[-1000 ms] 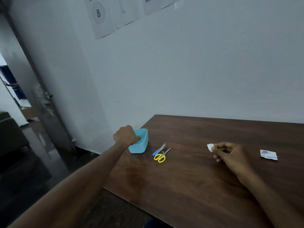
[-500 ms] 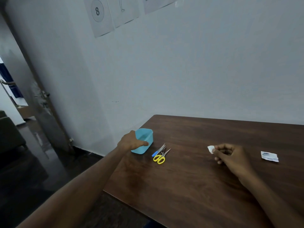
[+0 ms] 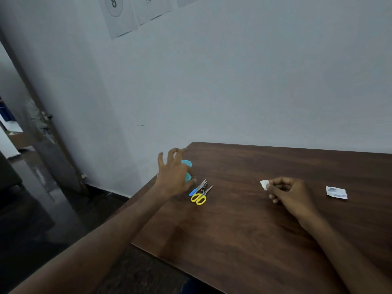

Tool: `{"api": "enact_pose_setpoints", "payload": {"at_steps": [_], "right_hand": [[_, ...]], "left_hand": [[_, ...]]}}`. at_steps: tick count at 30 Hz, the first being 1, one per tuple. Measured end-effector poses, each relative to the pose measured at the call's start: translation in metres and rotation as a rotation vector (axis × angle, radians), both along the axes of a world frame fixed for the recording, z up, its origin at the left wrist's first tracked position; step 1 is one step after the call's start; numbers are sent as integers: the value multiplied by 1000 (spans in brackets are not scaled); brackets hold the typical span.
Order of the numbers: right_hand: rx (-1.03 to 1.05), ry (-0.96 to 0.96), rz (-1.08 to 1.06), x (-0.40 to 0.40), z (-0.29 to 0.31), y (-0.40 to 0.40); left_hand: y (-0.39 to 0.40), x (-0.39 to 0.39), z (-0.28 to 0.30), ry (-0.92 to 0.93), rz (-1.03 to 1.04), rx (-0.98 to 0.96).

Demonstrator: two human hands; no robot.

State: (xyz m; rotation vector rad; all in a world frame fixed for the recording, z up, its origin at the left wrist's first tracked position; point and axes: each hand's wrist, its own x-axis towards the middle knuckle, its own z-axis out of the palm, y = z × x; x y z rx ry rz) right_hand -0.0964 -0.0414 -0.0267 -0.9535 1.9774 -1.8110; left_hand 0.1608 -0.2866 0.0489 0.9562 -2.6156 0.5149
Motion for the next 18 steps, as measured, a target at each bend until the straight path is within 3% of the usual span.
{"api": "enact_pose_setpoints", "payload": {"at_steps": [2,9,18], "right_hand": [[-11,-11,-1,0,0,1],[-12,-17,-7,-1,0,3],[-25,-20,-5,-1,-2,1]], "left_hand": [[7,-6,-10,-149,43,-69],[18,-8,-20,-212,149,-12],[25,-19,-18,-56,222,69]]}}
